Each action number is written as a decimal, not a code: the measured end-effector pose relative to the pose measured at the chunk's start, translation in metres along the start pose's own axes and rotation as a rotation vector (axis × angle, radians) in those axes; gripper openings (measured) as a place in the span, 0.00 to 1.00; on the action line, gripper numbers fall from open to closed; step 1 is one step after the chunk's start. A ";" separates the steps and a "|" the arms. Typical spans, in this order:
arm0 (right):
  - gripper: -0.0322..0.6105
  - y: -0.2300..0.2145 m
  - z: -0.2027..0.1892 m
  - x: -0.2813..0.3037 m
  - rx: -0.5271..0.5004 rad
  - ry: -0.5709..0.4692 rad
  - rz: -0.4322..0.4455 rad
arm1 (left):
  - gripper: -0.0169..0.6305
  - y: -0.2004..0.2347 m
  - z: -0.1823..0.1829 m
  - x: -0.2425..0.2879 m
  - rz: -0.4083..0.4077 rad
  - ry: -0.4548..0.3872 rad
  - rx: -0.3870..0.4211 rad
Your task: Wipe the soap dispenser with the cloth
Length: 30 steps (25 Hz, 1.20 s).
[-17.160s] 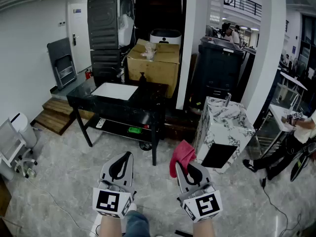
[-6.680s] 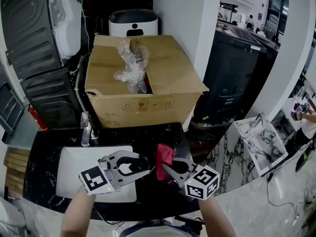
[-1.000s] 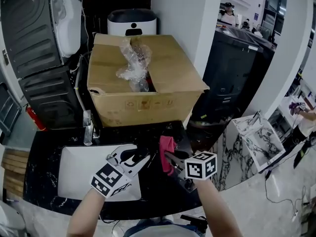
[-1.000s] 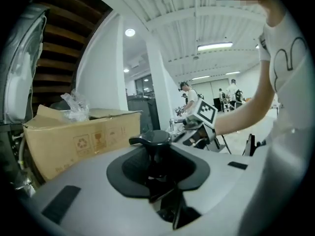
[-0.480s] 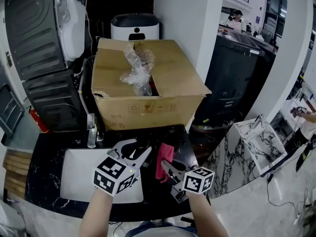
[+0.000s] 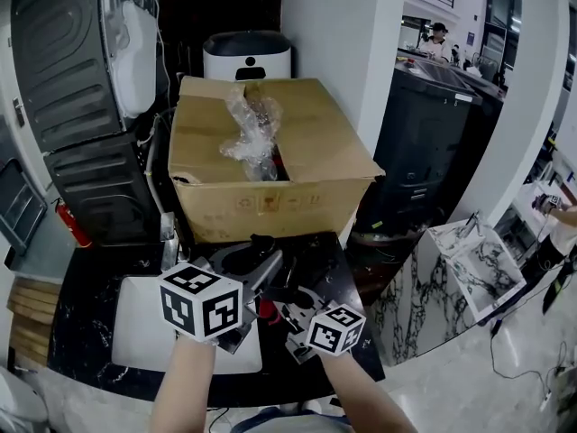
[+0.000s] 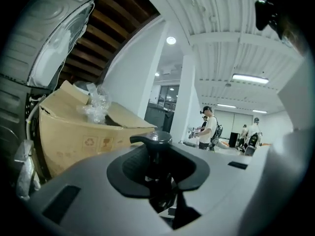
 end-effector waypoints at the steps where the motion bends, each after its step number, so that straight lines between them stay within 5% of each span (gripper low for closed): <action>1: 0.12 0.000 0.003 0.001 -0.003 -0.017 0.015 | 0.19 0.001 0.000 0.000 -0.003 -0.002 -0.018; 20: 0.12 0.047 0.001 -0.007 -0.102 0.025 0.273 | 0.19 0.025 0.007 0.005 0.102 -0.048 -0.050; 25: 0.12 0.042 -0.004 -0.006 -0.076 0.075 0.262 | 0.19 0.016 0.013 -0.002 0.080 -0.067 -0.010; 30: 0.12 0.016 -0.008 -0.010 -0.154 0.140 0.082 | 0.19 0.014 0.026 -0.012 0.057 -0.112 -0.019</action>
Point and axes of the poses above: the fingertips, and each gripper's own axes: x forward along the fingers, y to its left, z out of its top, the point moved 9 cm from there along -x, backward along the fingers, and after that the axes turned 6 degrees about -y, right-handed, at the moved point
